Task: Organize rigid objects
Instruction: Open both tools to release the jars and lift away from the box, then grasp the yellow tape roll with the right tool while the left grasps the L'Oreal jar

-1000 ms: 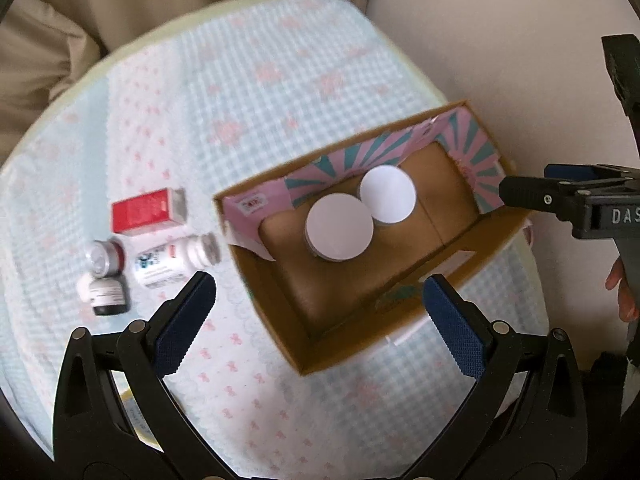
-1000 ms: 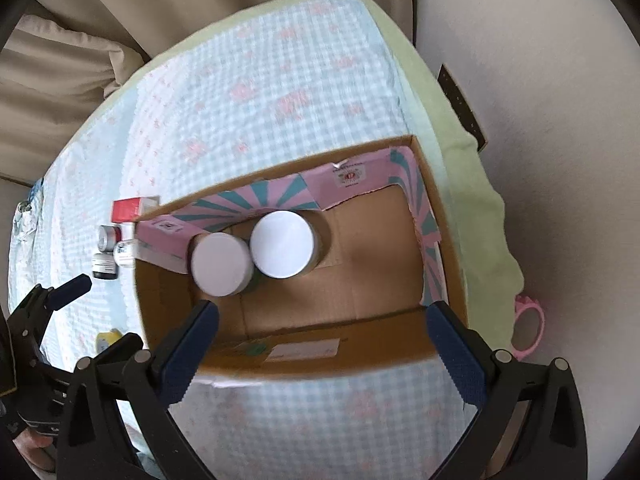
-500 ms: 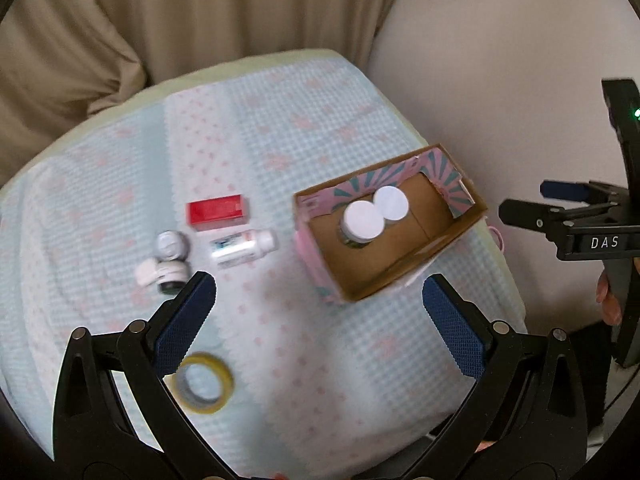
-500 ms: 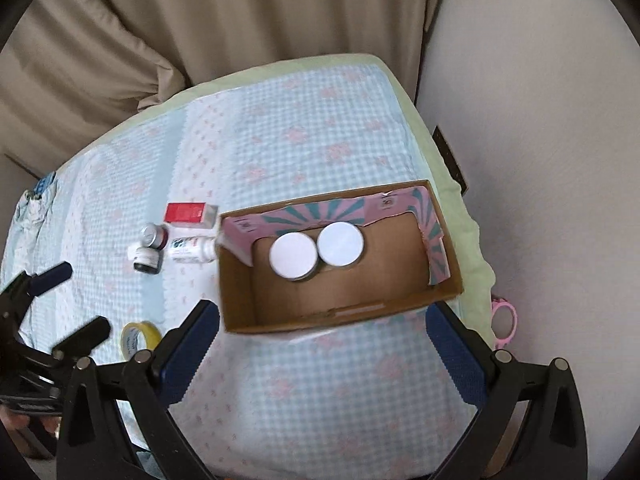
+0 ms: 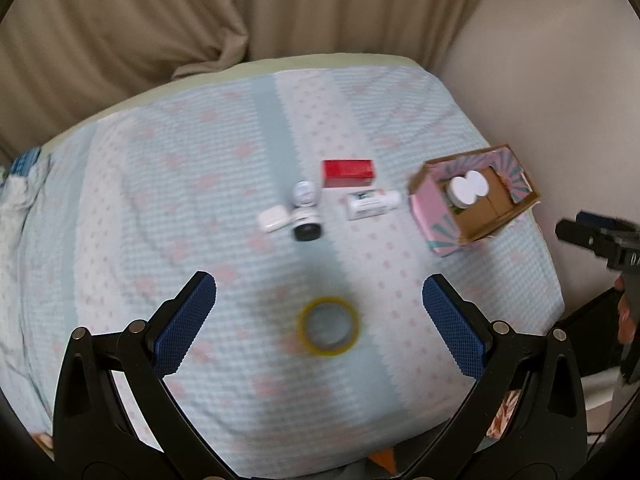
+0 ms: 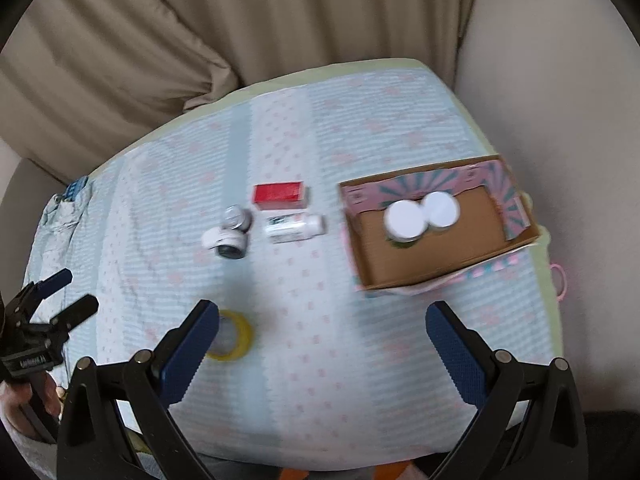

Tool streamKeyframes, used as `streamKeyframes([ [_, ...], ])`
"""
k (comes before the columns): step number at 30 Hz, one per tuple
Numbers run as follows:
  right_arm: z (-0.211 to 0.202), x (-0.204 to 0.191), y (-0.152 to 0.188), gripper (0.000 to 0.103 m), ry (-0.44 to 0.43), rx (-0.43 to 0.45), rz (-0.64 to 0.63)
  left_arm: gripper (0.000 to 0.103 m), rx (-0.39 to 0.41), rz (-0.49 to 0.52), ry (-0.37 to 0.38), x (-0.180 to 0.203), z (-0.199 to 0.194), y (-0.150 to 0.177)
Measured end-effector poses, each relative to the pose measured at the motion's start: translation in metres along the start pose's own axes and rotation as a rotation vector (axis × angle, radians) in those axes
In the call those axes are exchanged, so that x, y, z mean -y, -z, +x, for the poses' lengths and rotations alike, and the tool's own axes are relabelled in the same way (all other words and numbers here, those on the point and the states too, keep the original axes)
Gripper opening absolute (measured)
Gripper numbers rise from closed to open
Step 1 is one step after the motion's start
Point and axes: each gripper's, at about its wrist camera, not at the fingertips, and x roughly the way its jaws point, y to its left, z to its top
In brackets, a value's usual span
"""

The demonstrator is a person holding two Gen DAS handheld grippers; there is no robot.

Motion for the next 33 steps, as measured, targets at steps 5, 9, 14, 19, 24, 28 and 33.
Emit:
streamKeyframes([
  [5, 0.019, -0.05, 0.018, 0.103, -0.018, -0.015, -0.014, 0.103, -0.017, -0.005, 0.006, -0.055, 0.004, 0.008],
  [9, 0.041, -0.083, 0.033, 0.103, -0.009, -0.032, -0.013, 0.103, -0.054, 0.016, 0.028, -0.082, 0.019, 0.012],
  [14, 0.077, -0.117, 0.056, 0.103, -0.002, -0.054, -0.002, 0.103, -0.117, 0.033, 0.065, -0.098, 0.055, 0.006],
  [19, 0.113, -0.141, 0.079, 0.103, -0.001, -0.094, -0.036, 0.103, -0.164, -0.004, 0.12, -0.097, 0.094, -0.006],
  [24, 0.16, -0.156, 0.099, 0.103, -0.021, -0.138, -0.074, 0.103, -0.24, -0.068, 0.179, -0.094, 0.15, -0.028],
  [28, 0.192, -0.162, 0.109, 0.103, -0.009, -0.183, -0.109, 0.103, -0.308, -0.081, 0.202, -0.084, 0.198, -0.042],
  [33, 0.232, -0.173, 0.118, 0.103, 0.006, -0.224, -0.191, 0.103, -0.407, -0.078, 0.205, -0.067, 0.26, -0.051],
])
